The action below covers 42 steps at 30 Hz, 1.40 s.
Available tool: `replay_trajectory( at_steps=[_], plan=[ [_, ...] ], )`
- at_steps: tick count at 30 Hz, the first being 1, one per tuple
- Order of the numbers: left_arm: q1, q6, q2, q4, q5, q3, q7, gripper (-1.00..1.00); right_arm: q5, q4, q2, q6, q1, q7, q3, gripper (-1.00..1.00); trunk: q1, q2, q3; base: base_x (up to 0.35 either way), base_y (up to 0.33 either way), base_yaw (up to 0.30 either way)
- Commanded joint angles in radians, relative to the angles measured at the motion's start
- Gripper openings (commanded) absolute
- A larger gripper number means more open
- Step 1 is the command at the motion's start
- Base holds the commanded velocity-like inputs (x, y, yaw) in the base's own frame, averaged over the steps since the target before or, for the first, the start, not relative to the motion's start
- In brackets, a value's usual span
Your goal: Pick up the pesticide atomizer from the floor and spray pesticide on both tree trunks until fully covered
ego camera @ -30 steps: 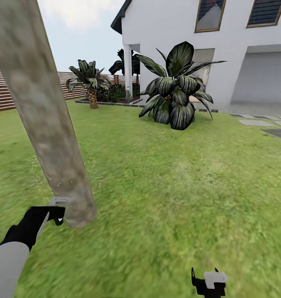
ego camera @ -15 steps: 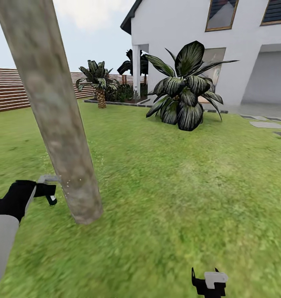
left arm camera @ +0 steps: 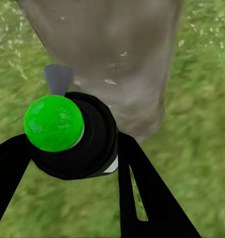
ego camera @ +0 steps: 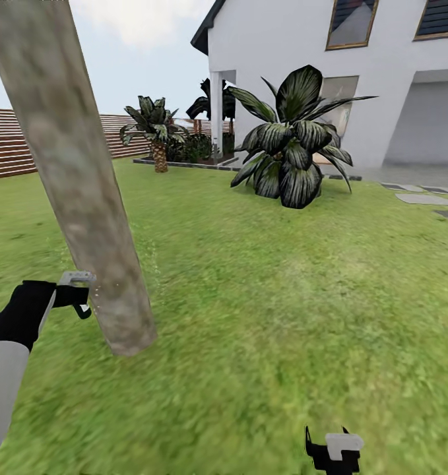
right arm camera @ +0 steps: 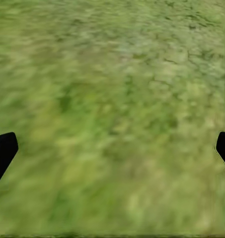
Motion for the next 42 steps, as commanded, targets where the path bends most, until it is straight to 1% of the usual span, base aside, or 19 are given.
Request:
replay_trajectory(
  at_steps=[1, 4, 9, 16, 20, 24, 26, 28, 29, 30, 31, 32, 34, 35, 36, 38, 39, 40, 42],
  plan=[
    [0.000, 0.000, 0.000, -0.003, -0.002, 0.000, -0.014, -1.00, 0.000, 0.000, 0.000, 0.000, 0.000, 0.000, 0.000, 1.00, 0.000, 0.000, 0.000, -0.183, -0.249, 0.000],
    [-0.001, 0.000, -0.001, -0.005, -0.002, 0.000, -0.029, -1.00, 0.000, 0.000, 0.000, 0.000, 0.000, 0.000, 0.000, 1.00, 0.000, 0.000, 0.000, -0.195, -0.243, 0.000],
    [-0.001, 0.002, 0.000, -0.007, -0.003, 0.004, -0.031, -1.00, 0.000, 0.000, 0.001, 0.000, 0.000, 0.000, 0.001, 1.00, 0.000, 0.000, 0.000, -0.140, -0.248, 0.010],
    [-0.001, 0.002, -0.001, -0.007, -0.006, 0.001, -0.029, -1.00, 0.000, 0.000, 0.000, 0.000, 0.000, 0.000, 0.000, 1.00, 0.000, 0.000, 0.000, 0.046, -0.268, 0.175],
    [-0.001, 0.002, -0.001, -0.007, -0.006, 0.007, -0.028, -1.00, 0.000, -0.001, -0.010, 0.000, 0.000, -0.001, -0.001, 1.00, 0.000, 0.000, 0.000, 0.039, -0.065, 0.008],
    [-0.001, 0.001, -0.006, -0.007, -0.005, 0.001, -0.026, -1.00, -0.001, -0.001, -0.011, 0.000, 0.000, -0.001, -0.001, 1.00, 0.000, 0.000, 0.000, 0.002, -0.004, 0.000],
    [-0.001, 0.001, 0.000, -0.007, -0.007, 0.008, -0.022, -1.00, -0.001, -0.001, -0.011, 0.000, 0.000, -0.001, -0.001, 1.00, 0.000, 0.000, 0.000, 0.000, 0.000, 0.000],
    [-0.001, 0.000, 0.012, -0.006, -0.008, 0.011, -0.019, -1.00, -0.001, -0.001, -0.011, 0.000, 0.000, -0.001, -0.001, 1.00, 0.000, 0.000, 0.000, 0.000, 0.000, 0.000],
    [0.000, 0.000, 0.031, -0.006, -0.008, 0.012, -0.018, -1.00, -0.001, -0.001, -0.011, 0.000, 0.000, -0.001, -0.001, 1.00, 0.000, 0.000, 0.000, 0.000, 0.000, 0.000],
    [0.001, -0.001, 0.056, -0.002, -0.008, 0.011, -0.017, -1.00, -0.001, -0.001, -0.011, 0.000, 0.000, -0.001, -0.001, 1.00, 0.000, 0.000, 0.000, 0.000, 0.000, 0.000],
    [0.005, -0.002, 0.063, 0.003, -0.007, 0.008, -0.017, -1.00, -0.001, -0.001, -0.011, 0.000, 0.000, -0.001, -0.001, 1.00, 0.000, 0.000, 0.000, 0.000, 0.000, 0.000],
    [0.014, -0.003, 0.062, 0.006, -0.006, 0.007, -0.017, -1.00, -0.001, -0.001, -0.011, 0.000, 0.000, 0.000, -0.001, 1.00, 0.000, 0.000, 0.000, 0.000, 0.000, 0.000],
    [0.039, -0.004, 0.034, 0.008, -0.005, 0.005, -0.016, -1.00, 0.000, 0.000, -0.011, 0.000, 0.000, 0.000, -0.001, 1.00, 0.000, 0.000, 0.000, 0.000, 0.000, 0.000],
    [0.051, -0.005, -0.011, 0.008, -0.007, 0.005, -0.015, -1.00, 0.000, 0.000, -0.011, 0.000, 0.000, -0.001, 0.000, 1.00, 0.000, 0.000, 0.000, 0.000, 0.000, 0.000],
    [0.055, -0.005, -0.027, 0.009, -0.007, 0.005, -0.015, -1.00, 0.000, 0.000, -0.011, 0.000, 0.000, -0.001, 0.000, 1.00, 0.000, 0.000, 0.000, 0.000, 0.000, 0.000],
    [0.060, -0.006, -0.036, 0.014, -0.006, 0.009, -0.005, -1.00, 0.000, 0.000, -0.011, 0.000, 0.000, 0.000, 0.000, 1.00, 0.000, 0.000, 0.000, 0.000, 0.000, 0.000],
    [0.063, -0.007, -0.034, 0.017, -0.006, 0.012, 0.019, -1.00, 0.000, 0.000, -0.011, 0.000, 0.000, 0.000, 0.000, 1.00, 0.000, 0.000, 0.000, 0.000, 0.000, 0.000],
    [0.087, -0.013, -0.030, 0.021, -0.006, 0.022, 0.076, -1.00, 0.000, 0.000, -0.011, 0.000, 0.000, 0.000, 0.000, 1.00, 0.000, 0.000, 0.000, 0.000, 0.000, 0.000],
    [0.113, -0.016, -0.026, 0.023, -0.006, 0.028, 0.114, -1.00, 0.000, 0.000, -0.011, 0.001, 0.000, 0.000, 0.001, 1.00, 0.000, 0.000, 0.000, 0.000, 0.000, 0.000]
  ],
)
